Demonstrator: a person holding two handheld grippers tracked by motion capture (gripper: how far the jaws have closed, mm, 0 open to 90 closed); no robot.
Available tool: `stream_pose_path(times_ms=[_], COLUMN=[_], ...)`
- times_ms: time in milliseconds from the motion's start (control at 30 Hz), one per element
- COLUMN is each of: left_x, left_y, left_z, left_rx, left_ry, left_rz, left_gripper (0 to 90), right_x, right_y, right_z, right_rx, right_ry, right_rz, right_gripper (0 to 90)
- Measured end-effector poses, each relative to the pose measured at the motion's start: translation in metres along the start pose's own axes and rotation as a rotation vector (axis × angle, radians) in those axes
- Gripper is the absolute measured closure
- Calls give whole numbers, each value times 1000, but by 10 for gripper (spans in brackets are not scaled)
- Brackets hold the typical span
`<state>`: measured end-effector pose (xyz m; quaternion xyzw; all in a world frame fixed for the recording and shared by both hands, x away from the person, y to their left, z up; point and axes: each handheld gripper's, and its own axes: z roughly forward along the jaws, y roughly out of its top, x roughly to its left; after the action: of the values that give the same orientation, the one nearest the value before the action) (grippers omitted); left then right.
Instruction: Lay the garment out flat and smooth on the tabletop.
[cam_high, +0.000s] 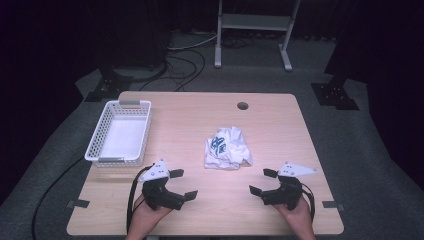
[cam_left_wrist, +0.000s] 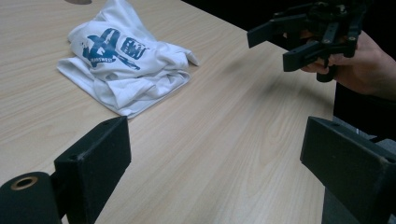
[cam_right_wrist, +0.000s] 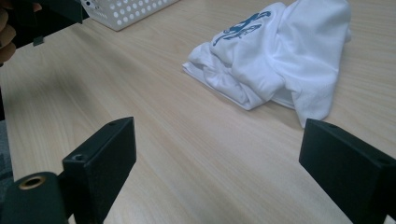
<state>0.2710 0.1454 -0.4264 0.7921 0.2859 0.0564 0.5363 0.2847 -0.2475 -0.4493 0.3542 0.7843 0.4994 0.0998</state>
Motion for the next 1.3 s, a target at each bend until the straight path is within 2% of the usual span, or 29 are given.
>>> stream_pose_path(times_ms=[133,233,467,900,1300], left_x=[0,0,2,5,7], left_y=[1,2,3,0,0], left_z=[-1,-3,-8,-6,-8], left_rx=[-2,-6,-15,-7,-13], left_ry=[0,4,17,15,22], left_rz=[2,0,0,-20,-27], left_gripper=[76,76,76,76,76], right_x=[-4,-9,-19,-29,-38], right_y=[8,21,39,53,67], right_z=[5,13,30,57,94], right_rx=[5,11,50,107,176], right_ry=[5,8,13,17,10], right_rz=[-3,-11,-18,-23,-15], right_gripper=[106,106,106,107,143])
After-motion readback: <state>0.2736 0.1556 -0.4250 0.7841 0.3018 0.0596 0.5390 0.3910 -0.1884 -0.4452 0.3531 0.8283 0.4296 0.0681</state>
